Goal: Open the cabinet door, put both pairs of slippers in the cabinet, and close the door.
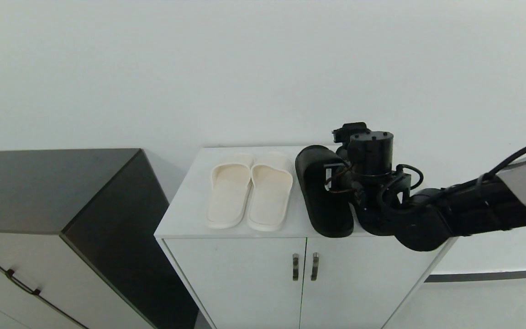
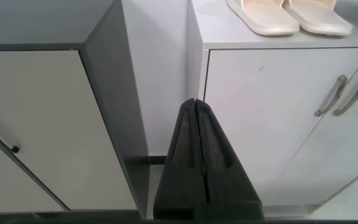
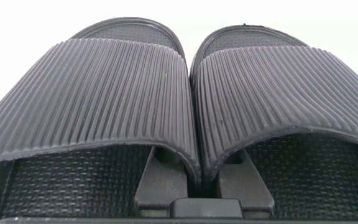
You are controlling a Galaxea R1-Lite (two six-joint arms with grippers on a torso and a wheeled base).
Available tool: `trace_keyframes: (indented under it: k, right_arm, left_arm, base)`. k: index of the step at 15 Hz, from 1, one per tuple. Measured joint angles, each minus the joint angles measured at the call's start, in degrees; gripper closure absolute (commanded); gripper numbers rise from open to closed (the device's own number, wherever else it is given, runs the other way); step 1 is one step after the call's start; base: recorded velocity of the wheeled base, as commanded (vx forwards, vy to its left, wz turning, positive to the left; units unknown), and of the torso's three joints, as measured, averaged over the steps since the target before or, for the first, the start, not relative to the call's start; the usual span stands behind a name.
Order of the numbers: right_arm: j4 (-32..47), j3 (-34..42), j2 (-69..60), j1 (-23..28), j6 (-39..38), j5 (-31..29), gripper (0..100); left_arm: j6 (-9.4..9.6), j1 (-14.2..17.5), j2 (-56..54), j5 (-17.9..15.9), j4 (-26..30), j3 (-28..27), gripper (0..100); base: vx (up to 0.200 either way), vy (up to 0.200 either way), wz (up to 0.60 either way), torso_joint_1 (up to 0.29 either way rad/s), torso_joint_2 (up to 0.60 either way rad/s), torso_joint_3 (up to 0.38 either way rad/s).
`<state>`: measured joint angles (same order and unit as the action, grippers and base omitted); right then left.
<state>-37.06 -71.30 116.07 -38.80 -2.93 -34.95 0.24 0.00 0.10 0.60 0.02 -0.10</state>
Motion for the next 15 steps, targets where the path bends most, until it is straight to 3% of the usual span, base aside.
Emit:
trace_keyframes:
  k: [4,7,9,15]
  right_arm:
    - [0.41,16.48,-12.62,-6.81,-0.41,0.79,100]
    - [7.42,28.89,-23.98,-11.25,-5.88,8.73,100]
    - [12.57,32.15,-29.18,-13.04,-8.11,12.79,100]
    - [12.70,35.73,-33.60,-13.90,-8.42,14.97,100]
  left_arm:
    - [0.09,0.00,0.00,0.00,-0.02,0.00,100]
    - [0.09,0.00,0.00,0.02,-0.02,0.00,100]
    - [0.22,0.00,0.00,0.05,-0.02,0.00,100]
    - [0.20,0.00,0.00,0.06,-0.02,0.00,100]
  base:
    - [0.000,0.000,0.00,0.000,0.00,0.000]
    - [0.000,0.000,0.00,0.000,0.00,0.000]
    - [0.000,0.000,0.00,0.000,0.00,0.000]
    - [-0.200,0.000,0.00,0.002,0.00,0.003]
